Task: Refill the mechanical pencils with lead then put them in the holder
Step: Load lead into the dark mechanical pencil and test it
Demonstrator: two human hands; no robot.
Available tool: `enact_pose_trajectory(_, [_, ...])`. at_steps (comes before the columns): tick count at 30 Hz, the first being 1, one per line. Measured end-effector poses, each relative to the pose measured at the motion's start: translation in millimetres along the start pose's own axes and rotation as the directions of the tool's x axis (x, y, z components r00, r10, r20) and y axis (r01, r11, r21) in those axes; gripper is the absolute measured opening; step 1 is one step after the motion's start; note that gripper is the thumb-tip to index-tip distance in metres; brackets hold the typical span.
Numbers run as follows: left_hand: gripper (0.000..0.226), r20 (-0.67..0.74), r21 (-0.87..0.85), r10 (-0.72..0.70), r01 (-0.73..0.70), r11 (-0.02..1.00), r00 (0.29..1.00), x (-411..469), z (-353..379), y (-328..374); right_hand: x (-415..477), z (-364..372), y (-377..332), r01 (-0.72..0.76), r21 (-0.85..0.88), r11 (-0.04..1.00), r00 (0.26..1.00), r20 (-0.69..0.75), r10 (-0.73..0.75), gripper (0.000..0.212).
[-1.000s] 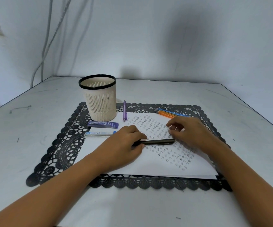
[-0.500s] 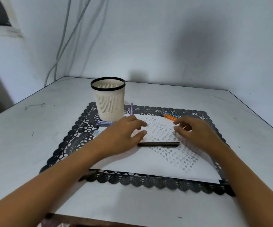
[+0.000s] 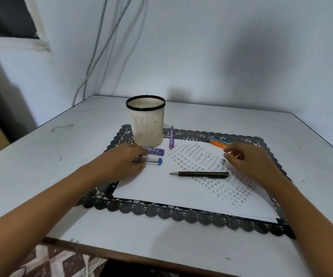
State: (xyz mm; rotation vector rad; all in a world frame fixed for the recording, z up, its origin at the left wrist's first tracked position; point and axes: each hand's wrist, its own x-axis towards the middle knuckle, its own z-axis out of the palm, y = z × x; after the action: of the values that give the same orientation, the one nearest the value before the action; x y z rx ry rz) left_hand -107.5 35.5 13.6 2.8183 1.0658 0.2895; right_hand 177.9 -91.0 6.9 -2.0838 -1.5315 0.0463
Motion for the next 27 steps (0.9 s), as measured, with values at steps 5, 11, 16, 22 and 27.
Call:
enact_pose_trajectory(5, [0.033,0.001,-0.012,0.030,-0.030,0.999,1.000,1.8,3.9,-1.5,-2.8,-2.1,-2.6,-0.007,0.015,1.000,1.000,-0.015,0.008,0.019])
enact_pose_trajectory(11, [0.029,-0.101,-0.138,0.114,-0.128,0.982,0.988,10.2,0.7,15.4,-9.1,-7.4,-24.2,0.078,0.214,0.974,0.984,-0.176,-0.040,0.014])
enact_pose_trajectory(16, [0.031,-0.238,-0.266,0.151,-0.214,0.940,0.959,28.4,-3.4,50.0,-11.8,1.5,-45.0,-0.114,0.745,0.657,0.994,0.084,0.077,0.021])
enact_pose_trajectory(22, [0.028,-0.307,-0.299,0.205,-0.299,0.906,0.929,48.0,5.2,78.9,-11.1,-1.8,-48.0,-0.250,0.953,0.174,0.966,0.233,0.111,0.018])
enact_pose_trajectory(27, [0.026,-0.366,-0.307,0.259,-0.379,0.873,0.894,53.2,19.6,85.9,-7.3,-1.5,-45.1,-0.274,0.961,0.029,0.950,0.265,0.167,0.013])
